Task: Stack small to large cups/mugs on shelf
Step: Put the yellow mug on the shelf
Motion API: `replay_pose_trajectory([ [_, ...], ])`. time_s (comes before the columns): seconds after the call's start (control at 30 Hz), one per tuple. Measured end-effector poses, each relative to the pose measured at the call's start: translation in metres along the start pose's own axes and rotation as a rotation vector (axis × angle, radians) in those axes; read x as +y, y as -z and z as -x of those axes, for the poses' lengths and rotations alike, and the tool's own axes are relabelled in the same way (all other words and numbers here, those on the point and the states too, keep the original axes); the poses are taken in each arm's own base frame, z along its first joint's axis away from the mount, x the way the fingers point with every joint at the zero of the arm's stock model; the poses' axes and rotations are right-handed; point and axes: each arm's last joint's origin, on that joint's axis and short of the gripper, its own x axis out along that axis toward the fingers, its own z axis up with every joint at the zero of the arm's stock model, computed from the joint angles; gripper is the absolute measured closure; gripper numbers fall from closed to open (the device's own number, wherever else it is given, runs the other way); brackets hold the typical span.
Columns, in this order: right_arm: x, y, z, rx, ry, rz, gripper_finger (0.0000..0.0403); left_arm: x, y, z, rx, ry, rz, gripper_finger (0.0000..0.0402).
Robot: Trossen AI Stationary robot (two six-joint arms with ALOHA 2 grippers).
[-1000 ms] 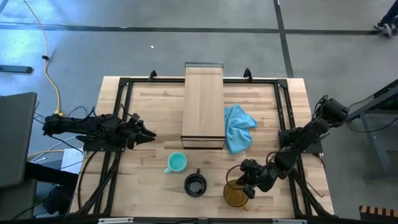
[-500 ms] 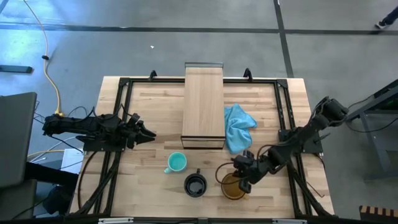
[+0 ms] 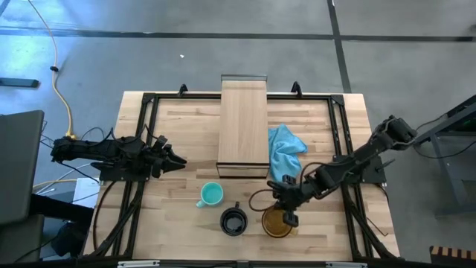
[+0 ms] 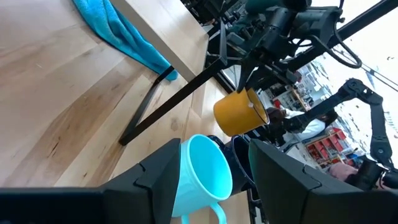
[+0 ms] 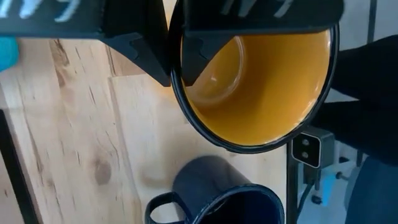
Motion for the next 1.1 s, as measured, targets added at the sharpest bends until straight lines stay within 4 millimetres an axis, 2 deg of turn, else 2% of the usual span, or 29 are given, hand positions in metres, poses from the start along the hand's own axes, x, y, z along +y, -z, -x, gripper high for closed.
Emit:
replay_pose_trajectory([
  [0.27, -0.008, -0.022, 0.011, 0.030, -0.055, 0.053, 0.0403, 0.000, 0.000, 0.000, 0.000, 0.000, 0.000, 0.0222],
  [0.53, -0.013, -0.056, 0.038, 0.015, -0.072, 0.118, 0.0403, 0.000, 0.000, 0.000, 0.000, 0.000, 0.000, 0.0222],
  [0.8, -0.016, -0.089, 0.080, 0.015, -0.099, 0.181, 0.0403, 0.000, 0.000, 0.000, 0.000, -0.001, 0.000, 0.0222],
  [1.1, -0.033, -0.123, 0.143, -0.036, -0.054, 0.248, 0.0403, 0.000, 0.000, 0.000, 0.000, -0.001, 0.000, 0.0222],
])
